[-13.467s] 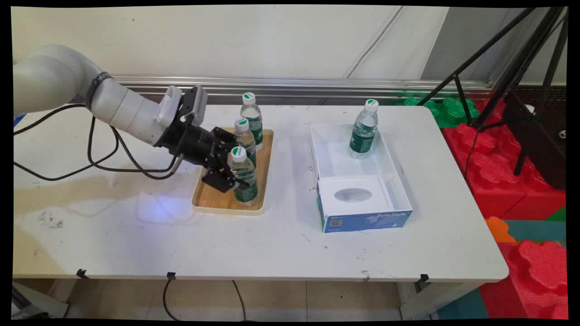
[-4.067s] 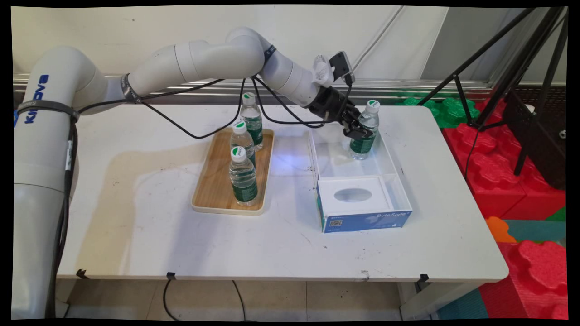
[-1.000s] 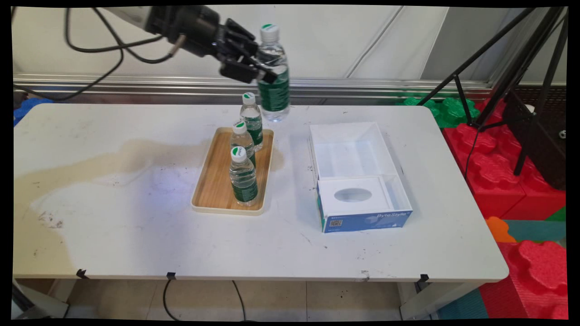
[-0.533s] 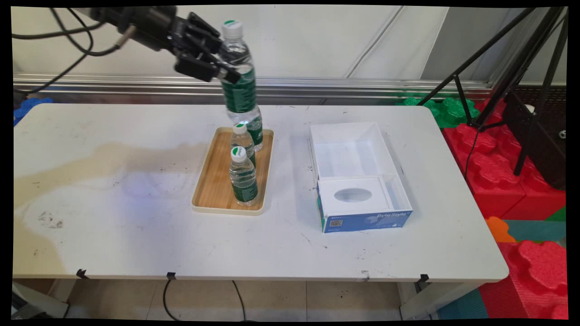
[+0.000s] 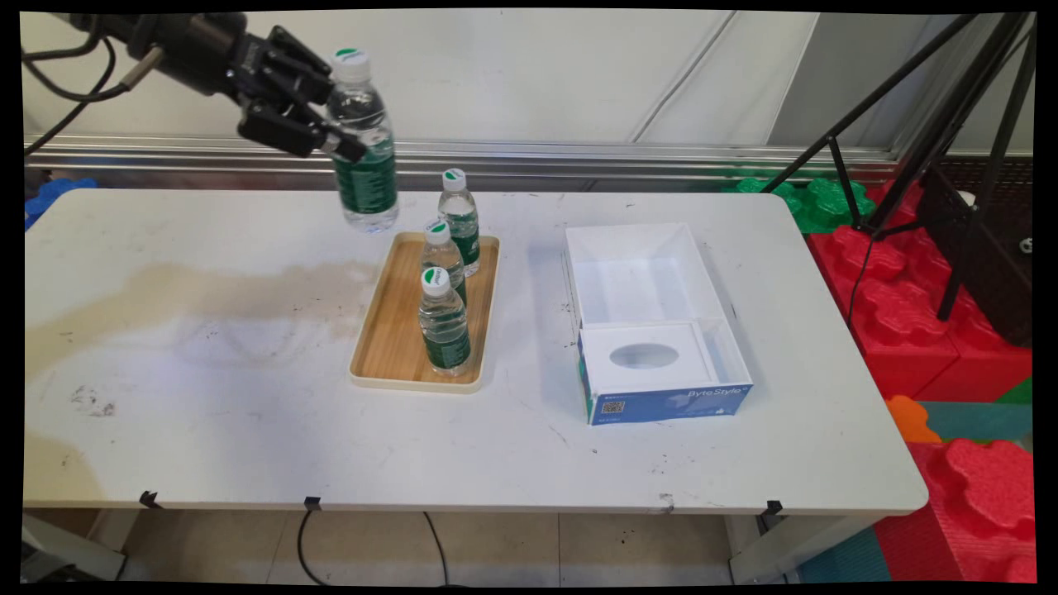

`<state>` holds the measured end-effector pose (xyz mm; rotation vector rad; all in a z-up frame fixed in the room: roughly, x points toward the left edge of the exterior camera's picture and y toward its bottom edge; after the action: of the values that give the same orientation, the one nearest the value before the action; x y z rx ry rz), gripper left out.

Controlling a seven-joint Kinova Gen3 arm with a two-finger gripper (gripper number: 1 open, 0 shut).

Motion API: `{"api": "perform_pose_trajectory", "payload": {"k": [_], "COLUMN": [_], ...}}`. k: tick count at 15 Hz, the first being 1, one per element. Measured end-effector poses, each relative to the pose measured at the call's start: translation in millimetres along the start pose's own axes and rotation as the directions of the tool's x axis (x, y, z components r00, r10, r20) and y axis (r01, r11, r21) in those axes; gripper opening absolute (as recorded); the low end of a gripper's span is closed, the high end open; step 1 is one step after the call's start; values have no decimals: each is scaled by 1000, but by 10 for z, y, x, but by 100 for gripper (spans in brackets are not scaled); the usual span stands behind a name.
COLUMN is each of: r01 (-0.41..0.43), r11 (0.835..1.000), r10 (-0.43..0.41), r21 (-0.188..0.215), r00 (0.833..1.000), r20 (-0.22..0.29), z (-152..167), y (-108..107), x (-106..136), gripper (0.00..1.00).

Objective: Place the picked object on the tray

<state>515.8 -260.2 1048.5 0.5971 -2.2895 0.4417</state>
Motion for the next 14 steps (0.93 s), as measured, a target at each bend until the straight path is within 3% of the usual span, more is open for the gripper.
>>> {"api": "perform_pose_trajectory", "payload": {"k": [5,14], "r01": [11,38], "r11": [999,997], "r10": [-13,-42], "r21": [35,64], "r00": [999,997], "r20": [47,69], "z": [88,581], "y": [-142,-390], "x": [-307,-827], "gripper": [0,0]}}
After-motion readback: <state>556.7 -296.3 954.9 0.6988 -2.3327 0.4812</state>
